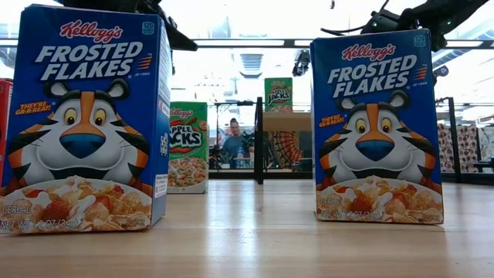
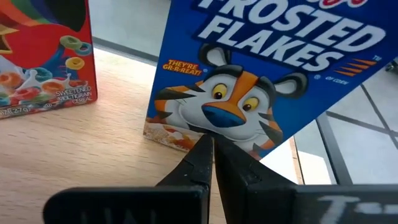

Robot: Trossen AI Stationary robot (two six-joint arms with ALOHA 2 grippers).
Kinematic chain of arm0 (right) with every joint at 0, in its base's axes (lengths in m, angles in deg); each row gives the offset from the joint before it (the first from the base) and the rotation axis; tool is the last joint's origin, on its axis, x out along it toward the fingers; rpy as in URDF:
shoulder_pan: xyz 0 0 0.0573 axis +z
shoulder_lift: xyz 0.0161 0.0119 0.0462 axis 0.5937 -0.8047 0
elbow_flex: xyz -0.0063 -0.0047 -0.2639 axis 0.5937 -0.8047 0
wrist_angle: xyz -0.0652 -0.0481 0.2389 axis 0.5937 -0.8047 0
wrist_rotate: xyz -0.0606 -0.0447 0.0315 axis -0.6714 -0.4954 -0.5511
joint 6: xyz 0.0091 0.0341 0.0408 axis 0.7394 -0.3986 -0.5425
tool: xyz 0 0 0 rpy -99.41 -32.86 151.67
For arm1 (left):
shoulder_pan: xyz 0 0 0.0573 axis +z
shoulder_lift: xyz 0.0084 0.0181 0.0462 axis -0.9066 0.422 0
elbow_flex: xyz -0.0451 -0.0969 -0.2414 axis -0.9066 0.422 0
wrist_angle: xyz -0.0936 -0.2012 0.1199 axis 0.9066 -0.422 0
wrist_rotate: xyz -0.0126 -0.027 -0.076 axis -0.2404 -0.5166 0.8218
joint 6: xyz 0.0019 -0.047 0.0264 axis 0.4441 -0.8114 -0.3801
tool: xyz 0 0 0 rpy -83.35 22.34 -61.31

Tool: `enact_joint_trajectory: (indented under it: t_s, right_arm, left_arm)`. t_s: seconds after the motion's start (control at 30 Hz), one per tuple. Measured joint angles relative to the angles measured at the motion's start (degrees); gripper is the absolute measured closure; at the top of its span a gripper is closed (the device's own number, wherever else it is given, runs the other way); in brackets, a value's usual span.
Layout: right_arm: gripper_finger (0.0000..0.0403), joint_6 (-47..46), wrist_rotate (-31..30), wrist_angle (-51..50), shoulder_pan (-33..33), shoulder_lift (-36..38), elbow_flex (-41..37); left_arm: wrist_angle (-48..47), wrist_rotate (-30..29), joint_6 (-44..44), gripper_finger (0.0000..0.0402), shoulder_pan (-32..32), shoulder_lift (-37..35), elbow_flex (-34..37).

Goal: Stack cereal on shelf
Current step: Put the right blue cereal box on the shelf, then adjust the red cereal box on the shelf

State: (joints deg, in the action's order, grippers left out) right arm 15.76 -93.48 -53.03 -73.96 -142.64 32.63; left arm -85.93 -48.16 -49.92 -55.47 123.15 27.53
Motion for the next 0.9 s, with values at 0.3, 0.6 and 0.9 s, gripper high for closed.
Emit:
enact_joint_trajectory:
  t_s: [0.3,0.6,0.9]
  right_arm:
    - [0.0394,1.13,9.42,-0.17,3.24,4.94,2.29]
    - [0.0394,4.88,16.07,1.45,11.55,11.26,0.49]
    - [0.0394,9.63,16.73,18.80,18.59,12.27,-2.11]
  left_arm:
    - [0.00,0.01,-0.48,0.0364,-0.01,-0.02,0.00]
    - [3.43,0.12,-3.23,0.0364,-0.01,-0.01,0.00]
    - [10.99,0.32,-6.95,0.0364,-0.01,0.56,0.00]
